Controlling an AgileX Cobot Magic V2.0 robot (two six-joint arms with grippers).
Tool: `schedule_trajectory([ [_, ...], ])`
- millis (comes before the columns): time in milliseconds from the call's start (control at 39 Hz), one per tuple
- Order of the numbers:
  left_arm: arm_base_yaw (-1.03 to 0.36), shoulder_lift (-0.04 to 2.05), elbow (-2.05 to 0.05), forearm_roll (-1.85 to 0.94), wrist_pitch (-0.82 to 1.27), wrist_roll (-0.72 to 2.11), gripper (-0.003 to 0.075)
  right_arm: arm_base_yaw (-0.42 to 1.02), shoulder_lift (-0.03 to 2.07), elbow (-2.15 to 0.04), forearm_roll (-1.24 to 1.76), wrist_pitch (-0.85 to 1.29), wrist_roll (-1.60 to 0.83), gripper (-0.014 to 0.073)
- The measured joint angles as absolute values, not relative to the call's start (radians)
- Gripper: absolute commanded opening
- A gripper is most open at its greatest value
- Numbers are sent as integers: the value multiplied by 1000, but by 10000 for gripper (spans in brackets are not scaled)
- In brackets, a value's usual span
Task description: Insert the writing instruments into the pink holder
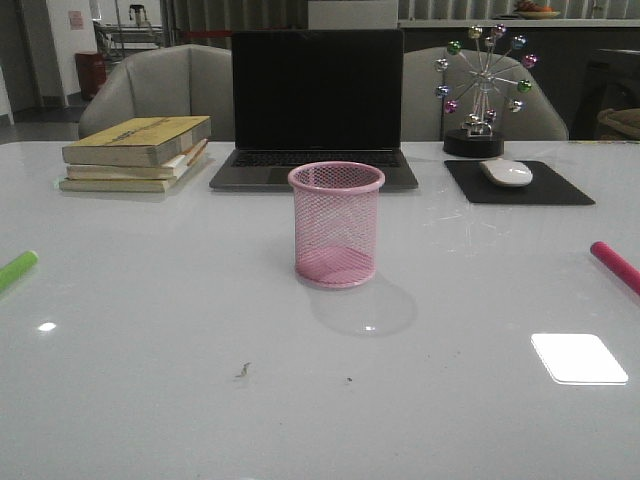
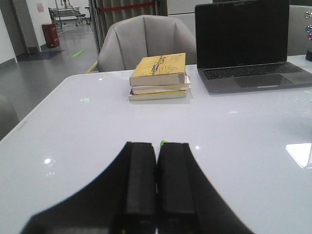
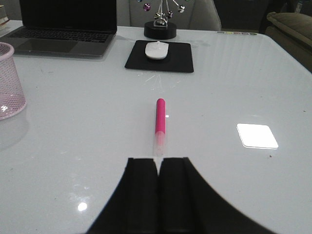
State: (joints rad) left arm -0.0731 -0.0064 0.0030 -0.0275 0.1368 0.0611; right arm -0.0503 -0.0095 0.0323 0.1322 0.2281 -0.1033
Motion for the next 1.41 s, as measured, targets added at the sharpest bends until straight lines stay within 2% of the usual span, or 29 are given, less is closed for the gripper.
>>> schedule_trajectory([
  [1409,-73,-6,3,-38,122,61,100,-50,-9,32,132,193,-103,53],
])
